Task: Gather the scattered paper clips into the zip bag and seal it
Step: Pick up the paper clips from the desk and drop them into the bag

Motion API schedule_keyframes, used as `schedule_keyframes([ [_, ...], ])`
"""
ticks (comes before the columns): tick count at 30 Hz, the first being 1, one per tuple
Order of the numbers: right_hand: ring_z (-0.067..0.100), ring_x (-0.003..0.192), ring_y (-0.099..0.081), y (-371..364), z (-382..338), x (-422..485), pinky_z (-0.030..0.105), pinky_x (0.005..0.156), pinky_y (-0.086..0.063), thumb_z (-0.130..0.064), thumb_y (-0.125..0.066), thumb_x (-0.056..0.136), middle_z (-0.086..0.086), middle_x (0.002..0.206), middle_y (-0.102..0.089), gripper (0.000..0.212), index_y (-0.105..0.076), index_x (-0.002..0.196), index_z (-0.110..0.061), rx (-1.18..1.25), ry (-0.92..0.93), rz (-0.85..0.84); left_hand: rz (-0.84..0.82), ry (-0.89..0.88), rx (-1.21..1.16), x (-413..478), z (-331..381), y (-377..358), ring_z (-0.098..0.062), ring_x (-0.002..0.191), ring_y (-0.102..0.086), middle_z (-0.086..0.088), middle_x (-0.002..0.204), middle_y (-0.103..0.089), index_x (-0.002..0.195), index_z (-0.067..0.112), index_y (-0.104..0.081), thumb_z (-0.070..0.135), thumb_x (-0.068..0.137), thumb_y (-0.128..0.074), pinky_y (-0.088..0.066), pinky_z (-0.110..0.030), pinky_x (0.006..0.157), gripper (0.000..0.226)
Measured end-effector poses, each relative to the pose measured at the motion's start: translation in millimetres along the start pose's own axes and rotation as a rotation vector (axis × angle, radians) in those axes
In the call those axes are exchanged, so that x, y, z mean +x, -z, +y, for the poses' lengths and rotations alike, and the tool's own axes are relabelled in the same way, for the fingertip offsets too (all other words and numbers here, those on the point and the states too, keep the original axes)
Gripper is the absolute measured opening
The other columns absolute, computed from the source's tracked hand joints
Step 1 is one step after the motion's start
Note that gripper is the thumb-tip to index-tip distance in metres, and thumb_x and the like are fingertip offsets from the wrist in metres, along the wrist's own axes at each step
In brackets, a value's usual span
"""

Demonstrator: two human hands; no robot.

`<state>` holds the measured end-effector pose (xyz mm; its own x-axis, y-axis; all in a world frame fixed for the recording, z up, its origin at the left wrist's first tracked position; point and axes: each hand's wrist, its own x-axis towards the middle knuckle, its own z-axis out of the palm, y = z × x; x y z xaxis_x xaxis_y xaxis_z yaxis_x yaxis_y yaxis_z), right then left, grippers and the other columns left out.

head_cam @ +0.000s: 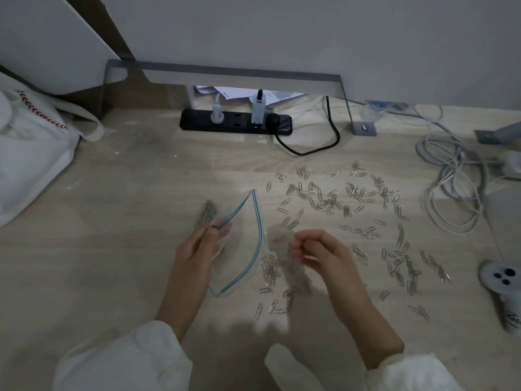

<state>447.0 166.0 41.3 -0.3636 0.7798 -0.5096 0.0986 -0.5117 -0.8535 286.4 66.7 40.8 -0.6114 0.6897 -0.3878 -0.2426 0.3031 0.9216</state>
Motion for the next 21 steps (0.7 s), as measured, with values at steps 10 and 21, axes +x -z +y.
schedule_keyframes([
  [10, 0.016, 0.076, -0.065, 0, 102, -1, 0.021, 0.063, -0.046, -0.013, -0.051, 0.088, 0.009, 0.09, -0.069, 0.015, -0.064, 0.094, -0.017, -0.32, -0.525, -0.446, 0.017, 0.01, 0.023, 1, -1, -3, -0.004, 0.106, -0.062, 0.001, 0.109, -0.069, 0.116, 0.011, -0.062, 0.014, 0.097, -0.039, -0.045, -0.025, 0.097, 0.029],
  [21, 0.015, 0.075, -0.058, 60, 67, 25, 0.009, 0.063, -0.047, 0.007, -0.048, 0.087, 0.008, 0.085, -0.064, 0.02, -0.065, 0.097, 0.002, -0.157, -0.089, 0.122, -0.003, 0.018, 0.007, 0, -2, -10, -0.002, 0.104, -0.062, 0.001, 0.108, -0.07, 0.112, 0.013, -0.063, 0.014, 0.097, -0.039, -0.046, -0.016, 0.094, 0.028],
])
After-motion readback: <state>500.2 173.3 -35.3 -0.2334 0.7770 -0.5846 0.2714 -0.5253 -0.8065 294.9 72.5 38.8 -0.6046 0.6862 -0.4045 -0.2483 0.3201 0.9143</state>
